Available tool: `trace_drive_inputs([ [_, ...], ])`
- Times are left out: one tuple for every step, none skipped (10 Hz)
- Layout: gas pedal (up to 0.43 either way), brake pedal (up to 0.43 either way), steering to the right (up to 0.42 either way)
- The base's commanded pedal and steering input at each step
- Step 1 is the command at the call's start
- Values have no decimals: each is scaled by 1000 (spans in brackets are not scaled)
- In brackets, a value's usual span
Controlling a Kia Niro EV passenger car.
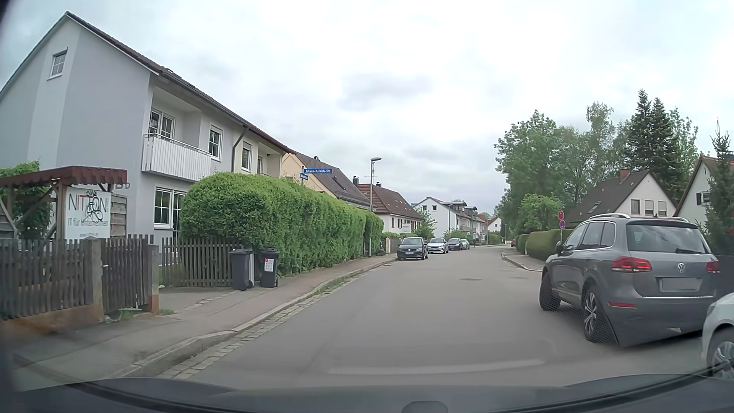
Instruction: Follow the waypoints while adhering to traffic rules and regulations
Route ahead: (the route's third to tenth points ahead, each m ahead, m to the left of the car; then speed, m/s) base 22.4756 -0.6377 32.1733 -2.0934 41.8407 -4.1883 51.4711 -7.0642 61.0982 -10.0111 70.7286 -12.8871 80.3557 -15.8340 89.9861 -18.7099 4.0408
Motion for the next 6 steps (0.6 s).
trace_drive_inputs([
  [0,91,27],
  [0,98,31],
  [0,98,37],
  [0,98,44],
  [0,98,54],
  [0,104,61],
])
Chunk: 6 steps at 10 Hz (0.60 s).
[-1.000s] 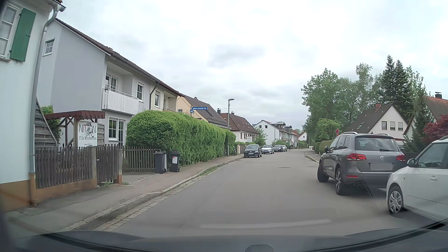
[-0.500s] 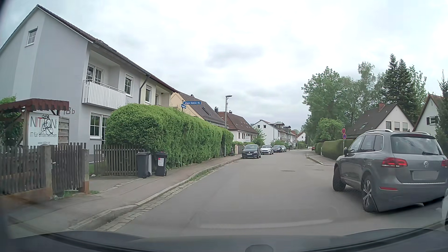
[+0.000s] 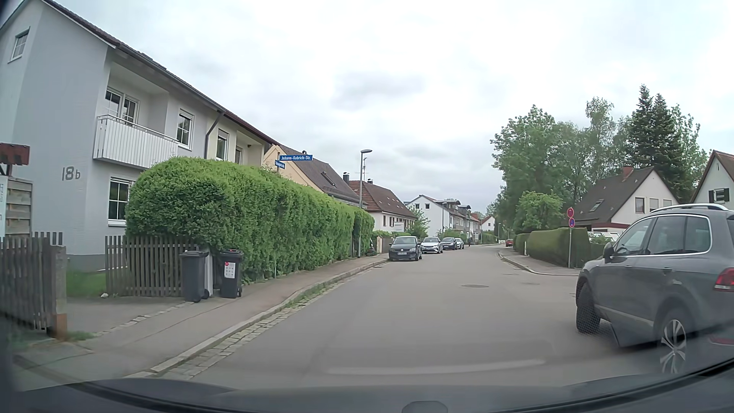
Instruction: Follow the waypoints while adhering to traffic rules and regulations
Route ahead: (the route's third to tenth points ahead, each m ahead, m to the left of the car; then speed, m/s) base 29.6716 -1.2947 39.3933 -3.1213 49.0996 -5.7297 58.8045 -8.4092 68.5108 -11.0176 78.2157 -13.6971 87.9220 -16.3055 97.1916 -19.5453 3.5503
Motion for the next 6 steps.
trace_drive_inputs([
  [0,104,68],
  [0,104,71],
  [0,104,71],
  [0,110,70],
  [0,110,68],
  [0,110,68],
])
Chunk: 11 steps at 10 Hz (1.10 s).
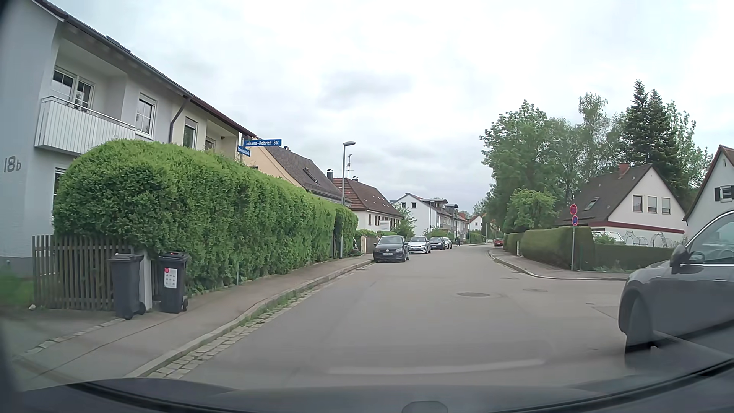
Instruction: Follow the waypoints while adhering to traffic rules and regulations
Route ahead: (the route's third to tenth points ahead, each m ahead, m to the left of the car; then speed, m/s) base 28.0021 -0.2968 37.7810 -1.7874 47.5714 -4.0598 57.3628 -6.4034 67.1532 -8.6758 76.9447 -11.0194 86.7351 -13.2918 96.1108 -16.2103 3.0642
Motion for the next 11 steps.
trace_drive_inputs([
  [0,110,70],
  [0,110,72],
  [0,110,77],
  [0,98,79],
  [0,91,81],
  [0,98,85],
  [0,91,91],
  [0,73,94],
  [0,0,98],
  [0,0,106],
  [0,0,115],
])
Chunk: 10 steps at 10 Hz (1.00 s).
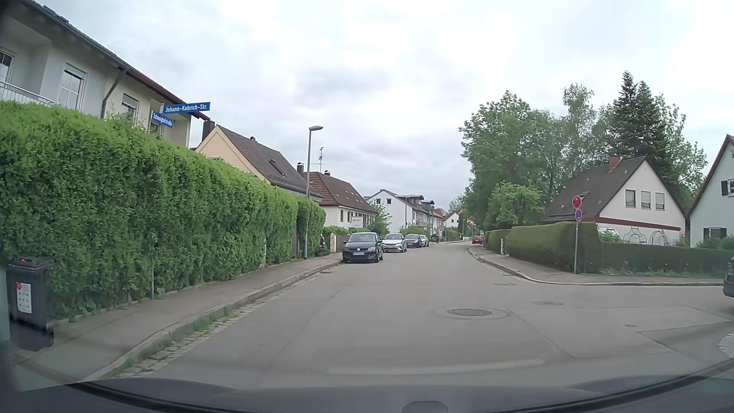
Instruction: Follow the waypoints while adhering to traffic rules and regulations
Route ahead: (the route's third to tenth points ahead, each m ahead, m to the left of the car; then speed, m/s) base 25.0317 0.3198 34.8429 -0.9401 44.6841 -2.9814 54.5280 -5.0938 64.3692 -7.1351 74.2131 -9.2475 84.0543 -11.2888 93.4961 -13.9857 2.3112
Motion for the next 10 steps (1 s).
trace_drive_inputs([
  [0,0,130],
  [0,0,141],
  [8,0,151],
  [47,0,159],
  [87,0,166],
  [98,0,170],
  [98,0,170],
  [110,0,170],
  [110,0,169],
  [98,0,169],
])
